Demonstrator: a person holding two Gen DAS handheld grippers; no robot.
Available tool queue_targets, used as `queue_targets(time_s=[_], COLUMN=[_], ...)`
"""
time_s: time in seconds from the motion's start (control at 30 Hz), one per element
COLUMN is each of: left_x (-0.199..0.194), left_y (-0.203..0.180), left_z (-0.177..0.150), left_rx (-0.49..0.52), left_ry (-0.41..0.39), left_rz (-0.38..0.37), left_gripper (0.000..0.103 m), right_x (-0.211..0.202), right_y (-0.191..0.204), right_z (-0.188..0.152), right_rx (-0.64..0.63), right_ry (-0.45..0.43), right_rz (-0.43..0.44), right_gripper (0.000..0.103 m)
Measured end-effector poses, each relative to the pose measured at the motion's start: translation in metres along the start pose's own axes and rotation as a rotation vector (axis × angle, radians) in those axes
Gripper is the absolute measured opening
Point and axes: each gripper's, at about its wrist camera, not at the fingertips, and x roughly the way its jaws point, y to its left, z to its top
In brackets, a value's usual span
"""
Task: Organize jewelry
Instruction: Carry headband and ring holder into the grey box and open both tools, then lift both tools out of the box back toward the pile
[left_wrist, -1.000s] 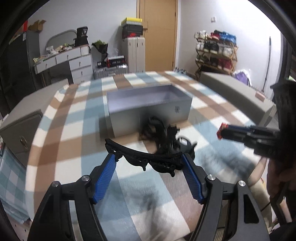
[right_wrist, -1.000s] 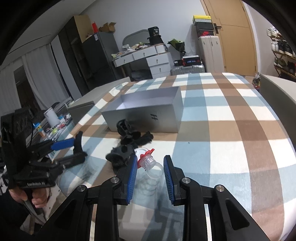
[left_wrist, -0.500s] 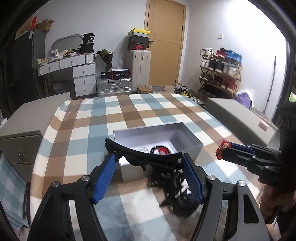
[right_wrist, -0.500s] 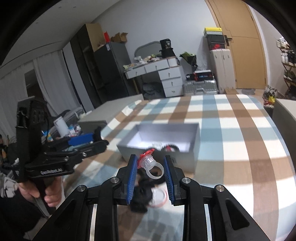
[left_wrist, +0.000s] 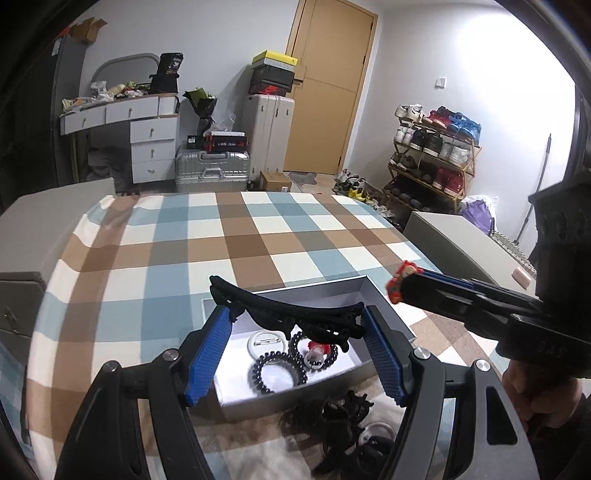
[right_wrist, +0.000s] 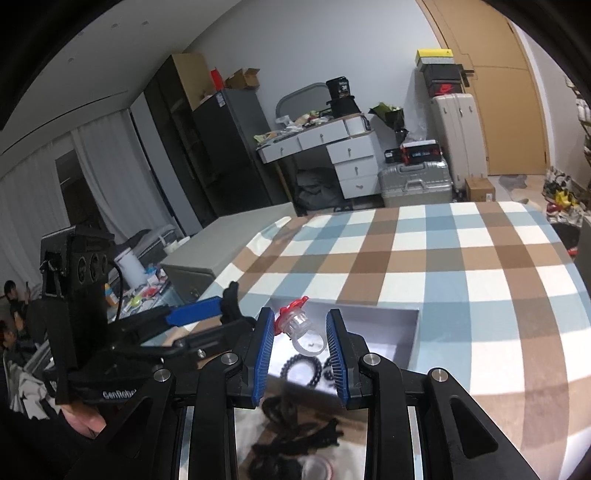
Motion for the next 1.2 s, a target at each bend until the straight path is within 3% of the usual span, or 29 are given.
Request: queue_targets(time_s=[0.87, 1.07, 1.2], left_x=[0.043, 0.045, 0.044], left_y=[-0.007, 0.0, 0.0], left_z=[-0.004, -0.004, -0.003], left_rx=[-0.033, -0.089, -0.111], left_ry=[0.129, 0.143, 0.167], left_rz=[-0.031, -0.099, -0.125], left_gripper=[0.068, 0.068, 0.071], right_x=[0.046, 0.048, 0.034], right_y=[-0.036, -0.046, -0.044], right_z=[-0.003, -0.005, -0.002], right_rx=[0.05, 0.09, 0.094], right_ry=[0.117, 0.128, 0.081], right_rz=[-0.03, -0.031, -0.032], right_gripper=[0.03, 0.03, 0.03])
